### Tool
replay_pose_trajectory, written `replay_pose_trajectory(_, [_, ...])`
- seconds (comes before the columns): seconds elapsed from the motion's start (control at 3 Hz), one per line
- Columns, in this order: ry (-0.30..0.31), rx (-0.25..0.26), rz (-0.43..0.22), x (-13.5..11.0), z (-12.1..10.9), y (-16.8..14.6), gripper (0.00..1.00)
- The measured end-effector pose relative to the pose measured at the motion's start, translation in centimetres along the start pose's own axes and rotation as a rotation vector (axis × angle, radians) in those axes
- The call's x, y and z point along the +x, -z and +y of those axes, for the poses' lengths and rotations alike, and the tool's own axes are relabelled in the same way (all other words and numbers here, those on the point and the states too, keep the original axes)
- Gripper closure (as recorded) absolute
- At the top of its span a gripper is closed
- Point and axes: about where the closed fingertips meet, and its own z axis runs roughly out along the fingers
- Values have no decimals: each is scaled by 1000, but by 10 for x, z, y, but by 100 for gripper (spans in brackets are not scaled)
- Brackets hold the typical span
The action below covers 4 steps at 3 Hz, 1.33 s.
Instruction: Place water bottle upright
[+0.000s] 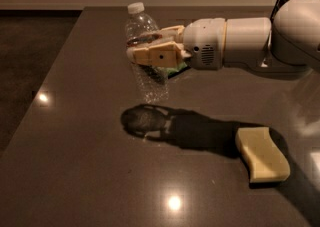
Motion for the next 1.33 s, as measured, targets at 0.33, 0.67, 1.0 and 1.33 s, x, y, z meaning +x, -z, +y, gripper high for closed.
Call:
replay_pose_trajectory(0.33, [85, 17, -63, 7, -9, 8, 100])
replay_pose_trajectory(0.67, [142, 17, -107, 14, -15, 15, 100])
replay_pose_trajectory(1.0, [157, 12, -148, 22, -22, 19, 100])
replay_pose_trajectory(1.33, [146, 10, -179, 32, -28, 22, 100])
